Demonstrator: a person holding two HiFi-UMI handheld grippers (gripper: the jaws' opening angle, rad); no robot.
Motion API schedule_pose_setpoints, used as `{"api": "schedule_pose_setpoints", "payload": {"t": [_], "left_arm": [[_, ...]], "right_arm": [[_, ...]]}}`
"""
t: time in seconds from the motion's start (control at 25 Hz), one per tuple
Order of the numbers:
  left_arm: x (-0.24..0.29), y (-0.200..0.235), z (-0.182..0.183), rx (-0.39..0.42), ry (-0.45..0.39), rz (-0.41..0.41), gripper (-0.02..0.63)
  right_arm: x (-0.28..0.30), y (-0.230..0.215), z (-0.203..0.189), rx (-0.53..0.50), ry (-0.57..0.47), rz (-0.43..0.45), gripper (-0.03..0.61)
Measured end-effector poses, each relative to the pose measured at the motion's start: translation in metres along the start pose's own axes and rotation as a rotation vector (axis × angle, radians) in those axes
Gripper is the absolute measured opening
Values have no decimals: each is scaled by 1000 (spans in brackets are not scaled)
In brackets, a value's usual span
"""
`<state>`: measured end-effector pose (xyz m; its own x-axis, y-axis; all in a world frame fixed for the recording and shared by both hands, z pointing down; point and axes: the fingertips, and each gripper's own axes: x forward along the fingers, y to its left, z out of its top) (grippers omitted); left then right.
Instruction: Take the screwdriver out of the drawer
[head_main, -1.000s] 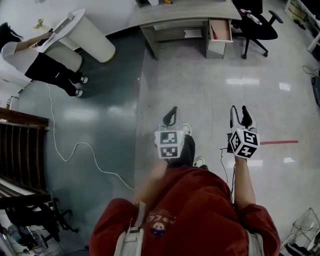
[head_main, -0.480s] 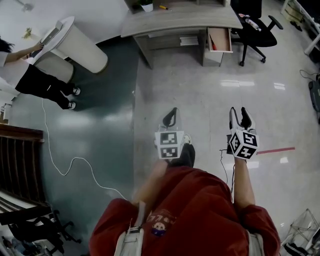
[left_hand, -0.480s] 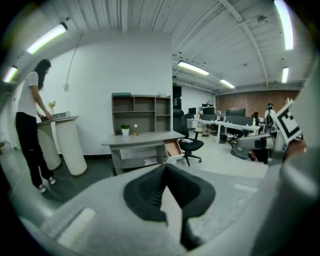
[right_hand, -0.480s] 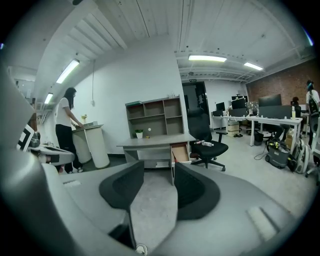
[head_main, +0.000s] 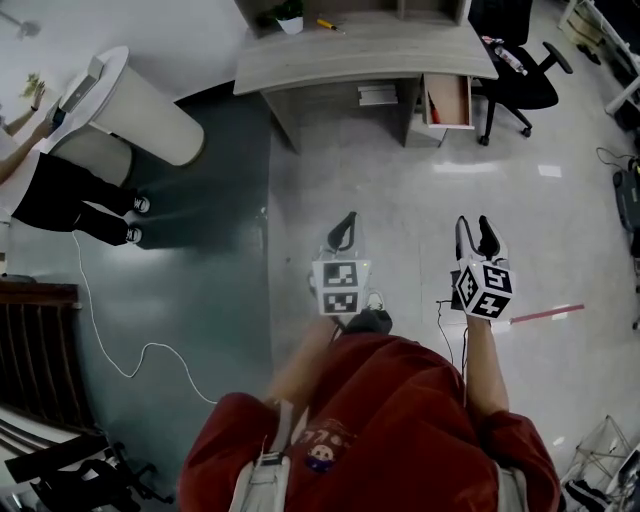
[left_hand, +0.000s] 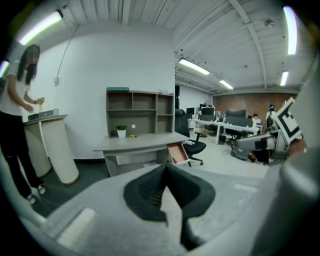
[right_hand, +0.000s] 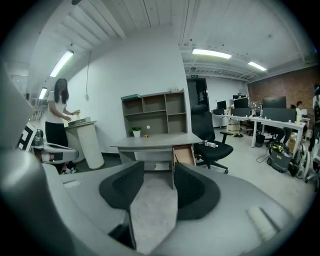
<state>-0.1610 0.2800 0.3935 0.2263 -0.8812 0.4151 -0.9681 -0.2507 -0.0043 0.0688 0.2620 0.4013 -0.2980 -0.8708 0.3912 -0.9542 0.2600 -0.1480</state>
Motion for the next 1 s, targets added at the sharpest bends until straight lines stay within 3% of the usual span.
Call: {"api": "schedule_pose_setpoints", "payload": {"t": [0.48,1.0], "left_arm": [[74,59,22,6,5,-38,0],[188,63,52,12,21,-30,0]], "right_arm": [[84,12,27,-2,14,-46,175],[193,-42,56,10,25,-23,175]]}}
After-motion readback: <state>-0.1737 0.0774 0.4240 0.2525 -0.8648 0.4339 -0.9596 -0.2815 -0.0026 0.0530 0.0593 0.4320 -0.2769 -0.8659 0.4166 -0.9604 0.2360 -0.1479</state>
